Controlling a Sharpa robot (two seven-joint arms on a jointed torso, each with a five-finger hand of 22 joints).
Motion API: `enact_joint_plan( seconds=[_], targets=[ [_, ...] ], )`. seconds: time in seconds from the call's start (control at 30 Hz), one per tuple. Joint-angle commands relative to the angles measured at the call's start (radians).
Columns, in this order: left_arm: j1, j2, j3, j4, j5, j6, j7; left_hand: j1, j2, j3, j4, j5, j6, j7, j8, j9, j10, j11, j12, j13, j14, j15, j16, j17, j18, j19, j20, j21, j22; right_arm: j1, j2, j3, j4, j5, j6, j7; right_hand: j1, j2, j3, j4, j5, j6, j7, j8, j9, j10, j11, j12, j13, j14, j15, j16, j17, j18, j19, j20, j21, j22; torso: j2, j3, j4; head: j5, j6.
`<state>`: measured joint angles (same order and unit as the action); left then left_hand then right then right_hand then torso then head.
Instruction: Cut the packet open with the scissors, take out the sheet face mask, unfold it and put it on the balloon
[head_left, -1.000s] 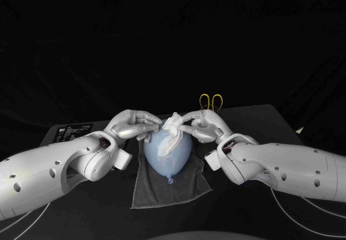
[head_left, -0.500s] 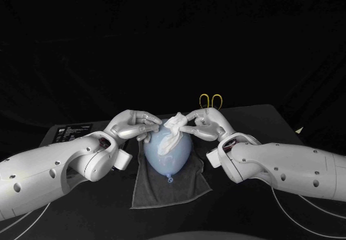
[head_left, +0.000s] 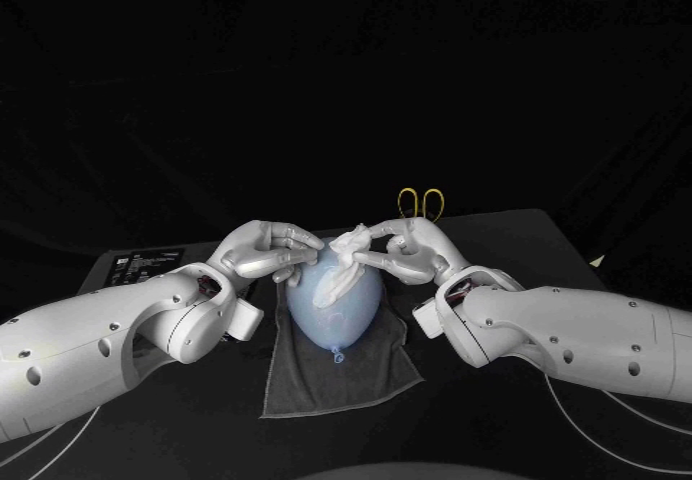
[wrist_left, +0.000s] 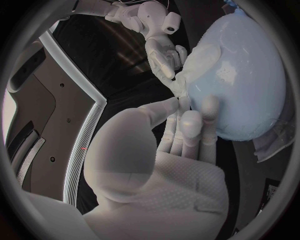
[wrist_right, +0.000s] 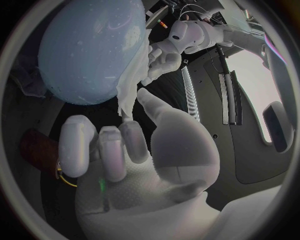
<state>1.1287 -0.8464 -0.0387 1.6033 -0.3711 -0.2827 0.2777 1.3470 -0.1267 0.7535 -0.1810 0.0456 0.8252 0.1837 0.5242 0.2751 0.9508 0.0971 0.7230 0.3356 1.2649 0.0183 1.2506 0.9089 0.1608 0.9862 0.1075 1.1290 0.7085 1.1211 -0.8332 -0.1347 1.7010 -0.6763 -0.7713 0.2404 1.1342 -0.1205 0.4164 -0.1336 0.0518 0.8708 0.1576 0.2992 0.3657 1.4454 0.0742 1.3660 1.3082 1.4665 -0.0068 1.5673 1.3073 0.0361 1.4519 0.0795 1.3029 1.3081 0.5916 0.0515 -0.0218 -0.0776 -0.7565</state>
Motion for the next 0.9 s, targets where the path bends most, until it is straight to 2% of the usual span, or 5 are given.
enact_joint_plan(
  seconds=[0.03,0.3,0.47,0.57,0.9],
  targets=[
    [0.000,0.002,0.001,0.001,0.004,0.017,0.005,0.005,0.003,-0.001,-0.007,0.006,0.003,0.003,-0.007,-0.001,-0.002,0.006,0.003,0.001,0.001,0.003,0.000,-0.001,0.020,-0.005,0.000,0.002,0.001,0.000,-0.002,0.001,0.004,-0.017,0.100,0.020,-0.008,0.016,-0.023,0.014,-0.004,-0.013,0.002,-0.013,-0.010,-0.019,0.002,-0.015,0.114,0.104,0.013,0.003,0.264,0.021,-0.006,0.014,-0.014,0.178,0.000,-0.0001,0.0001,0.000,0.001],
    [0.000,0.002,0.001,0.001,0.004,0.018,0.005,0.005,0.003,-0.001,-0.007,0.006,0.003,0.003,-0.007,-0.001,-0.002,0.006,0.003,0.001,0.001,0.003,0.000,-0.001,0.020,-0.005,0.000,0.002,0.001,0.000,-0.006,0.001,0.005,0.011,0.174,0.037,-0.070,0.083,-0.093,0.132,-0.003,-0.041,0.019,-0.044,-0.033,-0.073,0.019,-0.066,0.074,0.097,0.031,-0.004,0.246,0.032,-0.028,0.040,-0.053,0.167,0.000,0.0001,-0.0003,0.001,0.004],
    [0.000,0.002,0.001,0.001,0.005,0.017,0.005,0.005,0.004,0.001,-0.010,0.006,0.003,0.004,-0.007,-0.002,-0.002,0.006,0.004,0.000,0.001,0.003,-0.001,-0.002,0.020,-0.008,0.001,0.004,0.001,0.001,-0.009,0.001,0.006,0.059,0.188,0.065,-0.082,0.200,-0.081,0.234,-0.001,0.017,0.002,-0.022,-0.034,-0.045,0.006,-0.028,0.092,0.104,0.021,0.003,0.264,0.024,-0.004,0.040,-0.004,0.182,0.000,0.0001,-0.0006,0.001,0.005],
    [0.000,0.002,0.001,0.001,0.005,0.016,0.005,0.005,0.004,0.001,-0.010,0.006,0.003,0.004,-0.007,-0.002,-0.002,0.006,0.004,0.000,0.001,0.003,-0.001,-0.002,0.020,-0.008,0.001,0.004,0.001,0.001,-0.010,0.001,0.006,0.090,0.190,0.084,-0.019,0.268,-0.016,0.227,-0.003,0.039,-0.011,-0.016,-0.037,-0.023,-0.007,-0.002,0.108,0.104,0.010,0.003,0.264,0.018,0.010,0.031,0.025,0.191,0.000,0.0001,-0.0006,0.001,0.005],
    [0.000,0.001,0.001,0.000,0.006,0.015,0.005,0.004,0.005,0.001,-0.010,0.006,0.003,0.004,-0.008,-0.003,-0.003,0.007,0.004,0.000,0.001,0.004,0.000,-0.002,0.020,-0.009,0.001,0.005,0.002,0.001,-0.013,0.001,0.005,0.180,0.184,0.117,0.069,0.239,0.128,0.146,-0.003,0.068,-0.020,-0.004,-0.045,-0.011,-0.016,0.014,0.114,0.104,0.000,0.003,0.264,0.014,0.019,0.019,0.045,0.197,0.000,0.0001,-0.0003,0.001,0.003]
  ],
)
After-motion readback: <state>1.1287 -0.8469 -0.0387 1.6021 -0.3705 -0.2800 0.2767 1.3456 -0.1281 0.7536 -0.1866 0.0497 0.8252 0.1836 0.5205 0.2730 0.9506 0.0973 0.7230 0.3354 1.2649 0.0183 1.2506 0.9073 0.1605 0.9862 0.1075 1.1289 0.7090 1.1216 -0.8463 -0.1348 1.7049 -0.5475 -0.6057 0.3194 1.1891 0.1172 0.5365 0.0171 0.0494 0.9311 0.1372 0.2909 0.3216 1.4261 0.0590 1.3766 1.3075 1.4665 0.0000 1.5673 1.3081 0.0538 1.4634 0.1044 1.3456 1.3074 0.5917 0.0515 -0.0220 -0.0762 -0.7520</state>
